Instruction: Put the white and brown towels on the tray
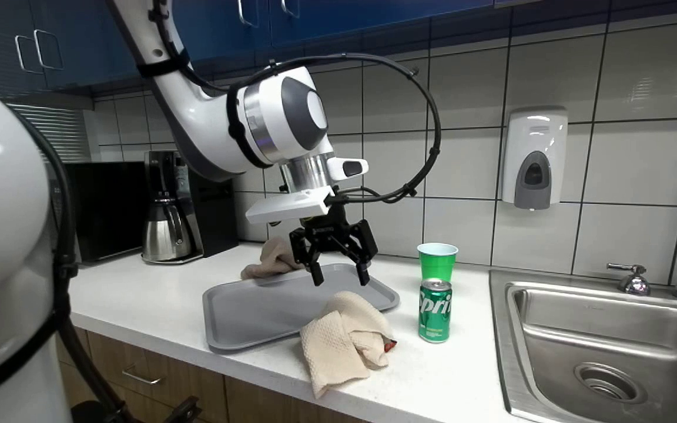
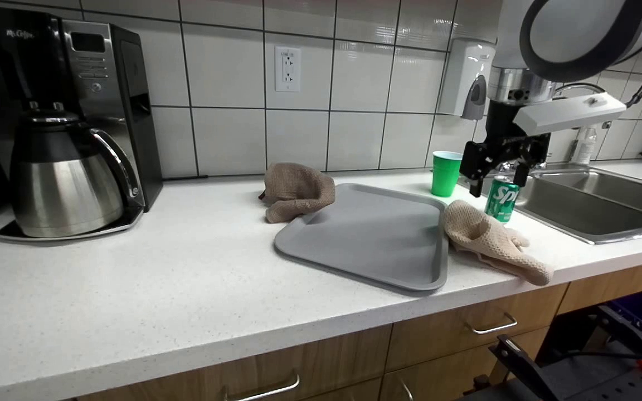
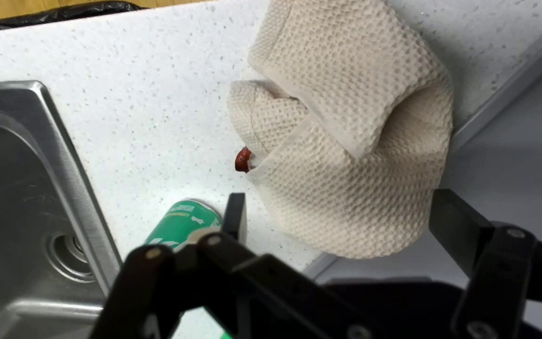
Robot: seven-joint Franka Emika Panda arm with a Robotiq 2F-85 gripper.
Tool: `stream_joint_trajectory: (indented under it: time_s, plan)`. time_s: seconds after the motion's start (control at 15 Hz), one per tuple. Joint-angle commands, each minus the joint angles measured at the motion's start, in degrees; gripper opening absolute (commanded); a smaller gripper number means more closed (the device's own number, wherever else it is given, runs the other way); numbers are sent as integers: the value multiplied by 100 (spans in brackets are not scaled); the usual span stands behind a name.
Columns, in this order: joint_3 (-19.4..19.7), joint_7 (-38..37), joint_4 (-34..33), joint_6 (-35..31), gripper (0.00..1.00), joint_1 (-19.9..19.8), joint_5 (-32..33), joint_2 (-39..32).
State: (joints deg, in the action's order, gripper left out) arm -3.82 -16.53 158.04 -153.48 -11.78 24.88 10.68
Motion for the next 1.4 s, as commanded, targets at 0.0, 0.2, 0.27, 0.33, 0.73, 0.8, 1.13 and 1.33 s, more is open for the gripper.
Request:
stream_joint_trajectory:
  time_s: [0.0,0.2,0.27,0.33,0.73,0.8,1.13,1.33]
  plan:
    - [75,-576,-396,-183,100,-179,709,-627]
    - [299,-712,-671,-158,100,-19,925,-981]
    - [382,-590,-723,-214,100,70,750,-1079]
    - [443,-477,-767,-247,100,143,606,-1154]
    - [486,230,-633,-580,100,640,-702,-1275]
    - [511,227,-641,-593,100,693,-687,-1316]
    - [670,54,-702,-560,100,809,-451,-1401]
    - [781,-76,-727,-544,100,823,-195,-1449]
